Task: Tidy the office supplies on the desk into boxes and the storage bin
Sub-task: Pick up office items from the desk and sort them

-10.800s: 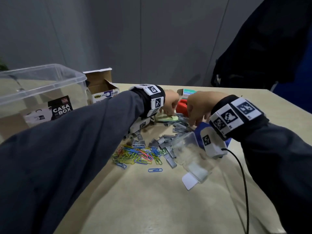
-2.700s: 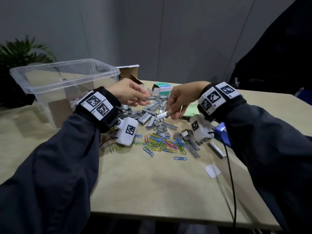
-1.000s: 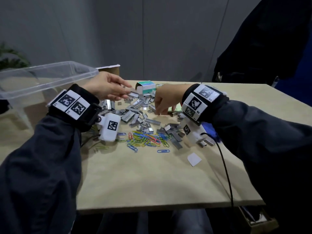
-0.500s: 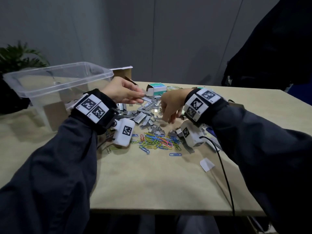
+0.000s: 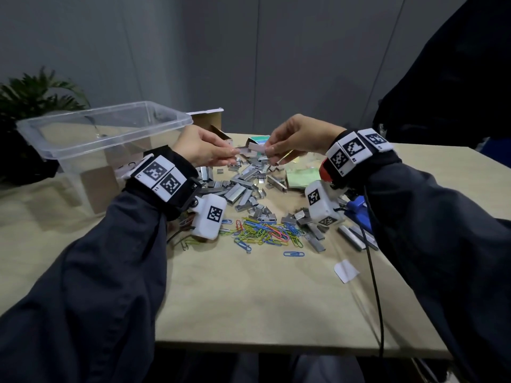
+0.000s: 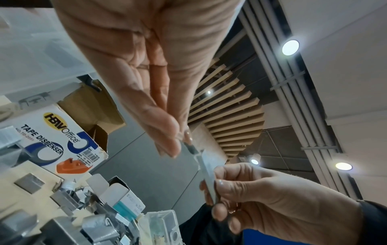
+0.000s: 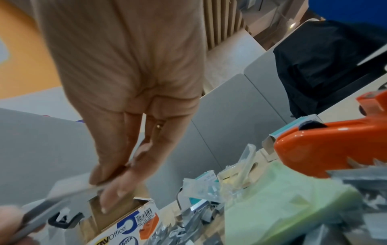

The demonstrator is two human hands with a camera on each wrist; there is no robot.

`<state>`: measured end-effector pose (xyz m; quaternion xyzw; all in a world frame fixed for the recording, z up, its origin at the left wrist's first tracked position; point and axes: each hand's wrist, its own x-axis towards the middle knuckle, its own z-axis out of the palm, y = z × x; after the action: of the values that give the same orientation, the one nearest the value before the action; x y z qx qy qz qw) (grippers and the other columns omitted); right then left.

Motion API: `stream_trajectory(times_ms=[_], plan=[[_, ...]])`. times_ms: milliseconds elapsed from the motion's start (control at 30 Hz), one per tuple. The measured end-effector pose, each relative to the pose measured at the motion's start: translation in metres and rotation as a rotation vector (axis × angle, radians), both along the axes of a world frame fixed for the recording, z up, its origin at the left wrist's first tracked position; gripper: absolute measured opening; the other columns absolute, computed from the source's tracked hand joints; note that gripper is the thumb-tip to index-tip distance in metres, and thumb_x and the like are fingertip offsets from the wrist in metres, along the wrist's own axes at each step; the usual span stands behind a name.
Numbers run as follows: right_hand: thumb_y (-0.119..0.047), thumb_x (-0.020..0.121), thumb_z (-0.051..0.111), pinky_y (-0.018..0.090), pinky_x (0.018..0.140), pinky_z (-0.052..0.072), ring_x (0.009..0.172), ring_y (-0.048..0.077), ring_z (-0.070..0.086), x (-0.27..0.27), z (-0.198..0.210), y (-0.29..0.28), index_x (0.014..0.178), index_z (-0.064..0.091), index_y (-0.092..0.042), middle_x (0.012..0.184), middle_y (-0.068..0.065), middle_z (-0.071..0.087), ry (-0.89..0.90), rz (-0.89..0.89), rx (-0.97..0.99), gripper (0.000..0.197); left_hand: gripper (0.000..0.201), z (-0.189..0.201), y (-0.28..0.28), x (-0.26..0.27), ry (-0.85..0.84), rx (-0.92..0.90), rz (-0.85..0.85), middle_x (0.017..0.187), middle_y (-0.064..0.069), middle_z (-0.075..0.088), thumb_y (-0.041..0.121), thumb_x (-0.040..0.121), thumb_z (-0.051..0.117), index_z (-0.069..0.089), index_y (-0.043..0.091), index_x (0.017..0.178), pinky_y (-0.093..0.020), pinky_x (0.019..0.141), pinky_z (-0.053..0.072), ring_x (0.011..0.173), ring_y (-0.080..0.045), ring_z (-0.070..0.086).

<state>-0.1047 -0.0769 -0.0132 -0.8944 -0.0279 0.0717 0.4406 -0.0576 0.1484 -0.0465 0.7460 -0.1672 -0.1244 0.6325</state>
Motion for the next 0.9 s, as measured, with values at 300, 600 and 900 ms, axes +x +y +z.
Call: stream_trajectory(times_ms=[300,600,900], plan=[[-0.009,0.086,0.070,0.033,0.087,0.059,0.078,0.015,0.071,-0.001,0.001,0.003,0.100,0.074,-0.005,0.088,0.012,0.075,0.008,0.029,-0.034,0.016,0.022,0.003,-0.005,-0.009,0.002,-0.032,-0.097,0.079,-0.019,0.073,0.008,0.060,0.077,0.072,-0.002,0.080,-0.018,0.064,0.058,0.071,-0.020,0.073],[0.000,0.086,0.068,0.026,0.079,0.060,0.080,0.019,0.074,-0.002,-0.002,0.011,0.105,0.070,0.004,0.091,0.018,0.075,-0.027,-0.005,0.130,0.020,0.019,-0.002,-0.014,-0.008,0.025,-0.202,0.003,0.088,-0.025,0.070,-0.001,0.073,0.074,0.068,-0.009,0.089,-0.025,0.075,0.059,0.071,-0.021,0.073],[-0.002,0.085,0.069,0.018,0.067,0.058,0.077,0.015,0.073,0.000,-0.006,0.010,0.098,0.074,-0.003,0.087,0.012,0.076,-0.073,-0.096,0.333,0.014,0.015,-0.002,-0.018,-0.009,0.051,-0.236,0.040,0.091,-0.025,0.070,-0.006,0.091,0.057,0.064,-0.007,0.103,-0.019,0.061,0.058,0.075,-0.023,0.074]])
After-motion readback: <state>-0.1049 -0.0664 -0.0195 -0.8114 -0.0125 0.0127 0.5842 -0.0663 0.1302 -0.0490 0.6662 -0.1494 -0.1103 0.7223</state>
